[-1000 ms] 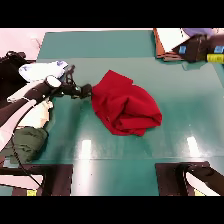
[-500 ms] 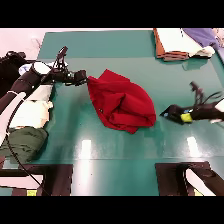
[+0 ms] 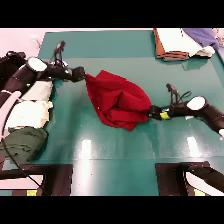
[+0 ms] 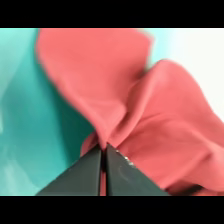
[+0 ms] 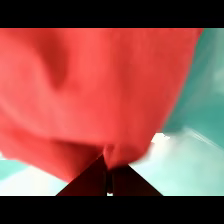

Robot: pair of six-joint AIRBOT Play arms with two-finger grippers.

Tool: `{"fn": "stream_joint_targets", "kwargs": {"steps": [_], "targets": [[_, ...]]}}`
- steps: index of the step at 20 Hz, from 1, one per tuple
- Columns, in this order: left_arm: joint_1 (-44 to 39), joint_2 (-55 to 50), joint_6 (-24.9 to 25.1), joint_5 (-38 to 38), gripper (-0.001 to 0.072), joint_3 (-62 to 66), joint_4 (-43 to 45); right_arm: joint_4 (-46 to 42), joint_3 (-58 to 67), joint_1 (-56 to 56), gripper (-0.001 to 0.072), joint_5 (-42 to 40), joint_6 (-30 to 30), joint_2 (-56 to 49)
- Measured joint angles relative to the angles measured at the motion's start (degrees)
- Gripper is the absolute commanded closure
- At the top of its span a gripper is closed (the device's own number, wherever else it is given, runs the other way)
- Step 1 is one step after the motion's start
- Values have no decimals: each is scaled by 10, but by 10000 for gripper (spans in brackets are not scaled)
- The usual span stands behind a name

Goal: Fold the shirts.

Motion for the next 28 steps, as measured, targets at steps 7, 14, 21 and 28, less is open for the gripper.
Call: {"fn": "stream_joint_targets", "kwargs": {"steps": [7,14,21,28], "targets": [[0,200,0,-12,683,197,98,-169,279,-91,697,200,-4,158],[0,332,4,-24,684,290,113,-194,467,-178,697,315,-4,226],[0,252,4,-87,683,301,121,-187,478,-197,697,390,18,151],[1,6,-7,-223,683,301,122,-131,292,-156,696,343,-2,32]]}}
